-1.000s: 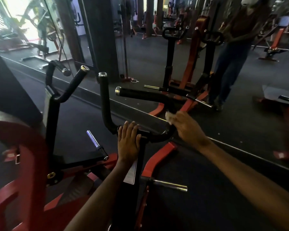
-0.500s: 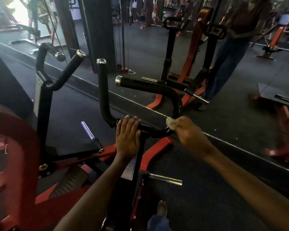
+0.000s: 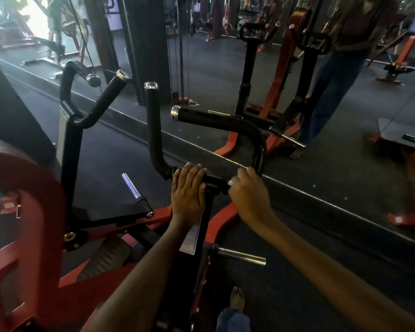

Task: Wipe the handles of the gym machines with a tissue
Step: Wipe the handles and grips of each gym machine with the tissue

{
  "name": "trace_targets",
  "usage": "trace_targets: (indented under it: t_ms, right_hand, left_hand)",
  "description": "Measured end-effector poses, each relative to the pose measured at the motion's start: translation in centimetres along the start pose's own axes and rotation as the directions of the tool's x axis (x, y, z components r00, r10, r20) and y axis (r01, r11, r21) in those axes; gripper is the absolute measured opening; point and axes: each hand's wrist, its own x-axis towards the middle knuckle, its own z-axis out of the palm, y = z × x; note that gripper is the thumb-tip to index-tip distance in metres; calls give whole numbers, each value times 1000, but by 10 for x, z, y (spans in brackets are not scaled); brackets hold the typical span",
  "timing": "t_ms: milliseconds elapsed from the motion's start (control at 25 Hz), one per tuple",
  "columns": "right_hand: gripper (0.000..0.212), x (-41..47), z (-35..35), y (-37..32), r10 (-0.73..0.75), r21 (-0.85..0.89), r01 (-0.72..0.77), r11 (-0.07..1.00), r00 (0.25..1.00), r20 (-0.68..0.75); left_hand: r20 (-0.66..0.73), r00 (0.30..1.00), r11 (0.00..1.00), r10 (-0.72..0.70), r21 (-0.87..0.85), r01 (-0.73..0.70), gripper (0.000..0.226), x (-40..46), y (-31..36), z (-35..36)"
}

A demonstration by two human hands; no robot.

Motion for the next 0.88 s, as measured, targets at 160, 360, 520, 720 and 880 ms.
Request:
trace_targets:
  t_ms: [160, 360, 520, 720, 880]
  right_hand:
    - [20, 1, 13, -14, -21, 219, 20, 975, 1000, 4]
    - [35, -33, 18, 33, -422, 20, 430, 902, 892, -164]
    - [26, -46, 25, 37, -415, 88, 424, 901, 904, -102]
    - [11, -66, 18, 41, 726, 700, -641, 315, 637, 257]
    - [29, -29, 18, -32, 399, 551, -385, -740, 408, 821]
  left_hand:
    - [4, 1000, 1000, -8, -7, 8, 43, -2, -1, 2]
    - [-17, 1000, 1000, 7, -9, -7, 44, 1, -1, 1]
    - [-33, 999, 1000, 14, -7, -15, 39, -1, 3, -1]
    - [-43, 999, 1000, 9, -16, -10, 46, 0, 3, -3]
    - [-21, 1000, 1000, 5, 10, -5, 42, -4, 4, -2]
